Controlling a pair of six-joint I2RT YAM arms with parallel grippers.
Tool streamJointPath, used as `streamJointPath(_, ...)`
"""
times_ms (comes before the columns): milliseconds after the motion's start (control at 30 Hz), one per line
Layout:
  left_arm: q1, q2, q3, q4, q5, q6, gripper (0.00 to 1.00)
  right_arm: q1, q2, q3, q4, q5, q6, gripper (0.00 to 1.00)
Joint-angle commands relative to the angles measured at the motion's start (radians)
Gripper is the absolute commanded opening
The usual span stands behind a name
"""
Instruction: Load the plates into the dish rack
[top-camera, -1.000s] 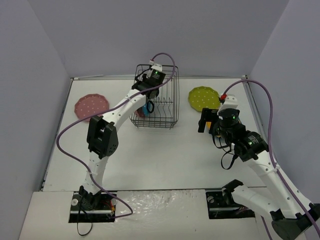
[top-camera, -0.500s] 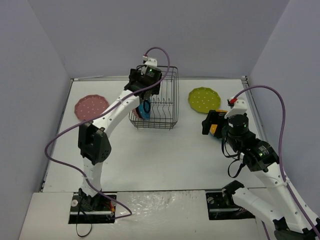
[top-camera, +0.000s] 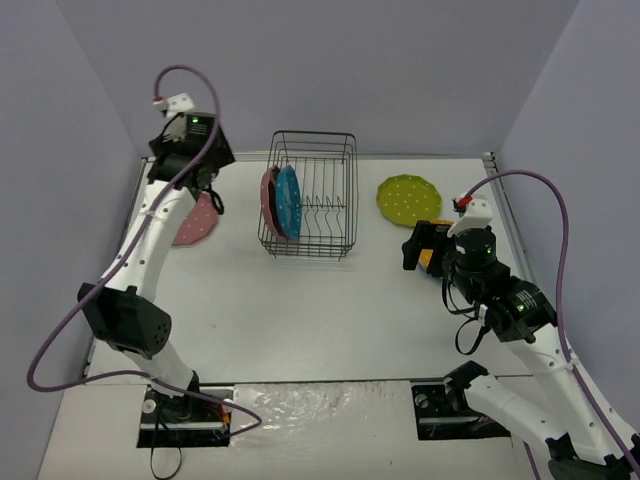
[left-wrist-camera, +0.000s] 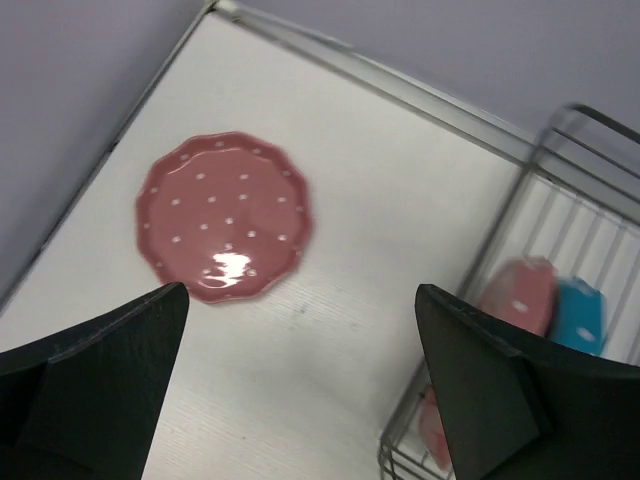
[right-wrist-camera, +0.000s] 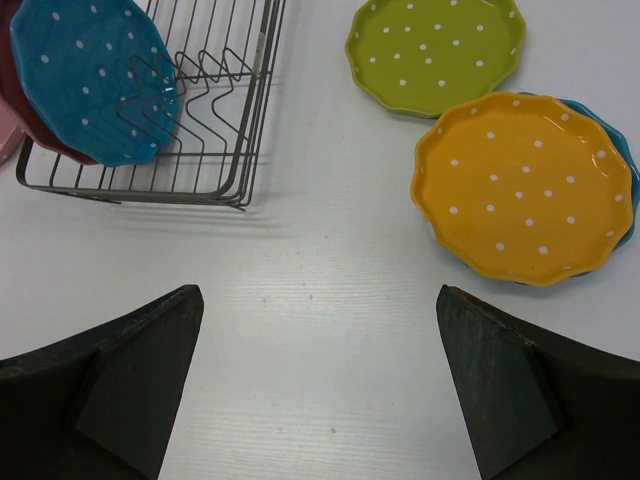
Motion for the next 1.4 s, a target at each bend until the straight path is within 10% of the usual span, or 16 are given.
streamJointPath(0, 0.21, -0.082, -0.177, -0.029, 0.126, -0.211, 0.94, -0.008, 0.044, 0.039, 0.047, 0.011, -0.037, 1.0)
streamJointPath(333, 0.506, 0.151, -0.226, 0.058, 0.309, -0.28, 0.85, -0.006, 0.095, 0.016, 0.079, -0.017, -0.047, 1.0)
streamJointPath(867, 0.539, 0.381, -0.233, 0.16, 0.384, -0.351, 0.63, -0.015, 0.149, 0.012, 0.091, -0.009, -0.062, 1.0)
streamJointPath(1100, 0.54, 0.399, -0.3, 0.209, 0.382, -0.333, 0.4, -0.02, 0.141, 0.002, 0.093, -0.026, -0.064, 1.0)
streamJointPath(1267, 0.545, 0.344, -0.402, 0.23, 0.4, -0.335, 0.01, -0.02, 0.136, 0.004, 0.095, -0.045, -0.065, 1.0)
streamJointPath(1367, 0.539, 0.258, -0.506, 0.229, 0.399, -0.335, 0.0, -0.02, 0.127, 0.001, 0.1, -0.063, -0.064, 1.0)
